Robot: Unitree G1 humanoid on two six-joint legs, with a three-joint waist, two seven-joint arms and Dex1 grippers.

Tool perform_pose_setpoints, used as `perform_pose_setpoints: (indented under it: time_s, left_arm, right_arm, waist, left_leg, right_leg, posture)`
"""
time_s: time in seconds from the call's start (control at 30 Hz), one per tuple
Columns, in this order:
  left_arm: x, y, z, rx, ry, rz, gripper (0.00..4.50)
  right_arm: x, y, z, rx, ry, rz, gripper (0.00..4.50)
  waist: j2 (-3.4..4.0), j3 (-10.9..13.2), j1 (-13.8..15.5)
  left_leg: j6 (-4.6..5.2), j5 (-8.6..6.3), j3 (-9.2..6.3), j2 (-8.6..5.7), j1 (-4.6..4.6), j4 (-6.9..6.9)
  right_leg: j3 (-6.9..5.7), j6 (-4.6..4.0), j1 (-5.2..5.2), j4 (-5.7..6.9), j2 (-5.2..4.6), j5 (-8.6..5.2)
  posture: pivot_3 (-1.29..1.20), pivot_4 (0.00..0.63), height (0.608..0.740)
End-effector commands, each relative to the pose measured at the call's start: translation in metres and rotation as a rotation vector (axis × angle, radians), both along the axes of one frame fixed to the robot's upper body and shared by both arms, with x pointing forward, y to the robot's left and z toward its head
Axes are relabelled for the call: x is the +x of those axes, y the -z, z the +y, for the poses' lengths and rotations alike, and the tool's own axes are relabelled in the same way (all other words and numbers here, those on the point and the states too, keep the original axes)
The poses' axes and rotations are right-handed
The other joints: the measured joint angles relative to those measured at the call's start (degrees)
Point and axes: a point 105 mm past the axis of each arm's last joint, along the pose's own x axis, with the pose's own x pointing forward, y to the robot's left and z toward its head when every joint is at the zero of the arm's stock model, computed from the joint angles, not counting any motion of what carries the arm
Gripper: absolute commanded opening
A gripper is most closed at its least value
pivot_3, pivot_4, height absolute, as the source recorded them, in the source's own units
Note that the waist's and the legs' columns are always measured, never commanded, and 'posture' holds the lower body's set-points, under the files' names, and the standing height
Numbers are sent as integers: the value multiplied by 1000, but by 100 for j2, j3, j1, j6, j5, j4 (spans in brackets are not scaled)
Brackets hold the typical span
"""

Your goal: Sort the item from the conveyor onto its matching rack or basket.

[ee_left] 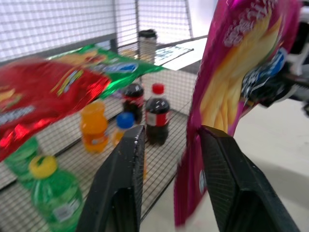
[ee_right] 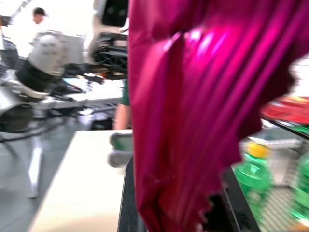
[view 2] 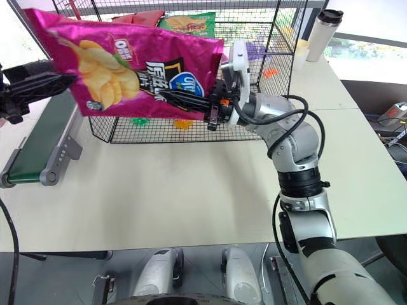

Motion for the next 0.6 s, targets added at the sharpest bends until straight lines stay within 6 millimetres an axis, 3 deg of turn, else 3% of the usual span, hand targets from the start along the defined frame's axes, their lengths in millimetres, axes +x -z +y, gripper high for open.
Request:
perform_pose_setpoints:
  time_s: [0.03,0.1,0.27,0.37,0.5,0.6]
  left_arm:
    - [-2,-7,7,-23,-51,-66,1747]
    - [0,-3,0,-63,-42,-67,1747]
    - [13,10,-37,-130,-15,-54,1747]
    - [23,28,-68,-143,-20,-40,1747]
    - [35,38,-89,-94,-80,-99,1747]
    - [37,42,-98,-108,-86,-106,1747]
  right_arm:
    - [-5,-24,-35,31,202,-107,0]
    - [-11,-29,-46,18,270,-139,0]
    - [-21,-43,-82,-54,497,-224,0]
    - [-22,-59,-118,-90,695,-293,0]
    - [3,-70,-144,-214,973,-492,0]
    - [24,-68,-148,-299,1071,-602,0]
  waist:
    - [-1,0,21]
    - [-1,0,35]
    - [-4,-2,48]
    - [-4,-2,114]
    - [-7,-3,95]
    - [-7,-3,52]
  left_leg:
    - [0,0,0,-2,-1,0]
    - [0,0,1,-4,-5,2]
    - [0,0,2,-5,-4,4]
    - [0,0,4,-9,-4,8]
    - [0,0,9,-10,-4,15]
    - [1,0,24,-9,11,7]
  right_leg:
    - [-1,1,0,0,-5,-1]
    - [-1,2,0,-5,-8,-1]
    - [0,3,1,-4,-9,0]
    - [3,5,4,-5,-12,-1]
    - [8,5,5,-5,-9,0]
    - [23,3,5,-5,-6,-2]
  posture:
    - [0,150,740]
    - [0,150,740]
    - [0,150,740]
    - [0,150,740]
    - [0,150,740]
    - [0,150,740]
